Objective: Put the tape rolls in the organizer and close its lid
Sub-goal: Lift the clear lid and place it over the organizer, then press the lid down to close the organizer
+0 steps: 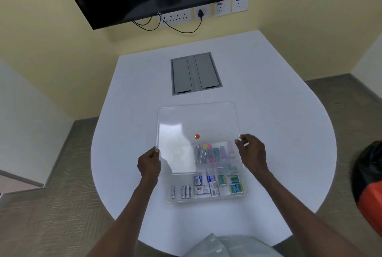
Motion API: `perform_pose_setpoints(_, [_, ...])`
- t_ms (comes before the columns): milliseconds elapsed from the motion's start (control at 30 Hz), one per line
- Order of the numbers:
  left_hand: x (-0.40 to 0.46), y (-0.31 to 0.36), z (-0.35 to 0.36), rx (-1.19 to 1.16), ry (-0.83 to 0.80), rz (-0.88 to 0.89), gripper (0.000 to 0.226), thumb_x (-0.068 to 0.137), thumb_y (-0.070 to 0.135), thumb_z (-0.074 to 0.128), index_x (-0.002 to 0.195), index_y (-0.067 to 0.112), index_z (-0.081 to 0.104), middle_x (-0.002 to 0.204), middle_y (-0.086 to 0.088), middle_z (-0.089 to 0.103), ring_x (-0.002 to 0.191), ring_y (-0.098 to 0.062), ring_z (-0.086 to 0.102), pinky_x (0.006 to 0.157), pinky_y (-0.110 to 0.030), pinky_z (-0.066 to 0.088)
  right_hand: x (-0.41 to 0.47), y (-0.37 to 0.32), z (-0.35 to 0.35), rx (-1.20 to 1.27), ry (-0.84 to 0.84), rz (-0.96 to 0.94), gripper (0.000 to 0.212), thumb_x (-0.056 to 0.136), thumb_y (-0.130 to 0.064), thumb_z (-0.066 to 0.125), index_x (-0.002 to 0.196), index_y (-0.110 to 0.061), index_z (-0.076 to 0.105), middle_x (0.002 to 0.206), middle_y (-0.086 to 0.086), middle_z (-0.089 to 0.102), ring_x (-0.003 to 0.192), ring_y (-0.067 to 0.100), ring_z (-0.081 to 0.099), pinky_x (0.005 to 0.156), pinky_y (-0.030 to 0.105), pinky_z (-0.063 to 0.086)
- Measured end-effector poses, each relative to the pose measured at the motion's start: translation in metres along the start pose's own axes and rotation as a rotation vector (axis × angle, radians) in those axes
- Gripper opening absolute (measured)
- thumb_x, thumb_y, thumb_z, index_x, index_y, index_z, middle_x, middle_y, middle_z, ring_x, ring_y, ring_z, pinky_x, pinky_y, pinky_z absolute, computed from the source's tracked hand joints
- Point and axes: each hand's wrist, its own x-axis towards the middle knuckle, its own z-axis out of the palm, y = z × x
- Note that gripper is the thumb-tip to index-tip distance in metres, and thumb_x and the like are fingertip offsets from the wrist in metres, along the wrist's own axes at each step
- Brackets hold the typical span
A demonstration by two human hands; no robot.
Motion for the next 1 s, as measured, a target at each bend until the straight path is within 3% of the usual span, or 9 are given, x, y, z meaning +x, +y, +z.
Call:
perform_pose_setpoints(100, [-0.014, -0.023, -0.002, 0.199, -0.026, 0.052, 0.029, 0.097, 0.013, 0.058, 0.072, 0.006, 0.069, 0.062, -0.011, 0.054, 0.069, -0.023, 0.048, 0.069, -0.032, 0.038, -0.015, 0.026, 0.007, -0.081, -0.056, 0.04, 0.02, 0.089, -0.016, 0.067, 0.101, 0.0, 0.071, 0.091, 0.018, 0.071, 0.082, 0.034, 0.067, 0.078, 0.039, 0.053])
perform_pose_setpoints(133, [-0.018, -0.028, -0.003, 0.227, -0.037, 0.043, 0.025, 0.097, 0.013, 0.059, 0.079, 0.005, 0.075, 0.068, -0.012, 0.063, 0.073, -0.025, 0.057, 0.071, -0.031, 0.038, -0.018, 0.032, 0.009, -0.106, -0.071, 0.047, 0.019, 0.089, -0.015, 0.068, 0.099, 0.001, 0.071, 0.09, 0.019, 0.071, 0.083, 0.035, 0.067, 0.078, 0.039, 0.052])
perform_pose_setpoints(200, [-0.025, -0.037, -0.003, 0.277, -0.035, 0.017, 0.023, 0.097, 0.015, 0.061, 0.106, 0.003, 0.078, 0.099, -0.015, 0.078, 0.1, -0.03, 0.071, 0.082, -0.029, 0.043, -0.024, 0.041, 0.012, -0.155, -0.103, 0.066, 0.02, 0.089, -0.014, 0.067, 0.1, 0.002, 0.072, 0.092, 0.022, 0.07, 0.087, 0.036, 0.067, 0.08, 0.038, 0.05])
perform_pose_setpoints(300, [-0.032, -0.045, -0.002, 0.36, -0.053, 0.005, 0.029, 0.098, 0.015, 0.06, 0.121, 0.004, 0.073, 0.122, -0.017, 0.073, 0.121, -0.032, 0.066, 0.097, -0.033, 0.046, -0.029, 0.048, 0.015, -0.204, -0.142, 0.091, 0.024, 0.091, -0.014, 0.066, 0.107, 0.002, 0.072, 0.099, 0.023, 0.069, 0.094, 0.037, 0.066, 0.083, 0.036, 0.05])
perform_pose_setpoints(467, [-0.035, -0.053, -0.001, 0.436, -0.075, -0.006, 0.03, 0.099, 0.016, 0.059, 0.125, 0.005, 0.07, 0.126, -0.017, 0.071, 0.125, -0.032, 0.064, 0.102, -0.034, 0.045, -0.033, 0.056, 0.016, -0.229, -0.173, 0.12, 0.021, 0.09, -0.01, 0.065, 0.093, 0.01, 0.069, 0.09, 0.026, 0.065, 0.088, 0.041, 0.064, 0.08, 0.042, 0.051])
perform_pose_setpoints(667, [-0.035, -0.057, 0.0, 0.487, -0.101, -0.024, 0.031, 0.099, 0.017, 0.058, 0.126, 0.005, 0.07, 0.13, -0.018, 0.069, 0.128, -0.032, 0.062, 0.106, -0.036, 0.046, -0.033, 0.061, 0.018, -0.243, -0.212, 0.14, 0.02, 0.093, -0.01, 0.062, 0.101, 0.006, 0.071, 0.096, 0.025, 0.066, 0.093, 0.039, 0.064, 0.079, 0.034, 0.047])
perform_pose_setpoints(867, [-0.038, -0.06, 0.001, 0.511, -0.126, -0.059, 0.032, 0.099, 0.018, 0.059, 0.125, 0.006, 0.07, 0.129, -0.017, 0.07, 0.127, -0.031, 0.062, 0.108, -0.037, 0.046, -0.03, 0.056, 0.018, -0.281, -0.242, 0.183, 0.028, 0.093, -0.016, 0.062, 0.116, -0.002, 0.069, 0.117, 0.018, 0.07, 0.113, 0.033, 0.064, 0.093, 0.034, 0.049])
perform_pose_setpoints(1000, [-0.041, -0.062, -0.001, 0.497, -0.137, -0.072, 0.032, 0.099, 0.019, 0.06, 0.126, 0.005, 0.07, 0.13, -0.017, 0.069, 0.129, -0.03, 0.062, 0.109, -0.037, 0.046, -0.031, 0.056, 0.017, -0.285, -0.241, 0.243, 0.03, 0.092, -0.019, 0.062, 0.118, -0.006, 0.069, 0.12, 0.015, 0.071, 0.114, 0.031, 0.064, 0.095, 0.032, 0.049])
